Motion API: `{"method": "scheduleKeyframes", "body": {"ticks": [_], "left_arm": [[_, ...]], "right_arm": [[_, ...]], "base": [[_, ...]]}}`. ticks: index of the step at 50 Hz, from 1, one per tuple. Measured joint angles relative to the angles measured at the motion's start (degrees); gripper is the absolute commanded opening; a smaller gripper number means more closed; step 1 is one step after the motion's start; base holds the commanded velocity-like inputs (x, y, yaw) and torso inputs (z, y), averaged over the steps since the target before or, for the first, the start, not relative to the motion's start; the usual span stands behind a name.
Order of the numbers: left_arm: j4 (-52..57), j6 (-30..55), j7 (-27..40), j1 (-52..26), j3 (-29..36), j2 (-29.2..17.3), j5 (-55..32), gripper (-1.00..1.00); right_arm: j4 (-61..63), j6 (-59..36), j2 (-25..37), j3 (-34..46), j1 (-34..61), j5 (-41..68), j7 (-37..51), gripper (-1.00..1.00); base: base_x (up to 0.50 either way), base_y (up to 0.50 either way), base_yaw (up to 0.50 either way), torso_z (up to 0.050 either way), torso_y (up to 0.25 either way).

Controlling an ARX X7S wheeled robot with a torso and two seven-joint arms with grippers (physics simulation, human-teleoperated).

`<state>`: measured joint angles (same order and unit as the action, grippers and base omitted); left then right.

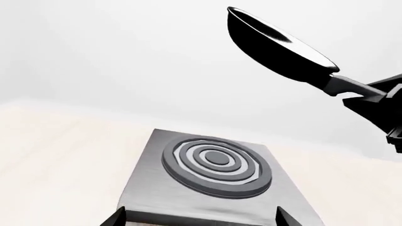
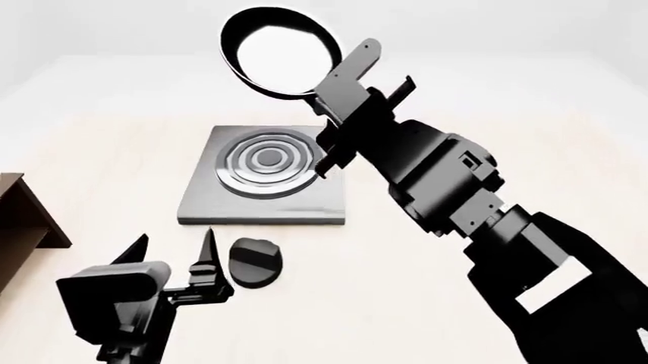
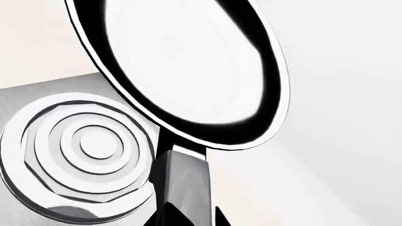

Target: Turn on the stove and put the frying pan on it.

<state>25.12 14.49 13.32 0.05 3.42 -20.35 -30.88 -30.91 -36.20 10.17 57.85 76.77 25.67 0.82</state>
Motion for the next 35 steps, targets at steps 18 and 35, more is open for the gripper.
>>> {"method": "scheduleKeyframes", "body": {"ticks": [18, 35], "left_arm": [[-0.12, -1.47, -0.53, 0.6, 0.24, -0.15, 0.12, 1.0], [-0.34, -0.48, -0.16, 0.3, 0.15, -0.39, -1.51, 1.0]], "right_arm": [[-5.74, 2.83, -5.12, 0.43, -0.14, -0.57, 2.19, -1.0], [-7.91, 3.5, -7.46, 1.53, 0.07, -0.47, 3.32, -1.0]], "base": [[0.0, 0.0, 0.0, 0.0, -0.25], [0.0, 0.0, 0.0, 0.0, -0.059]]}}
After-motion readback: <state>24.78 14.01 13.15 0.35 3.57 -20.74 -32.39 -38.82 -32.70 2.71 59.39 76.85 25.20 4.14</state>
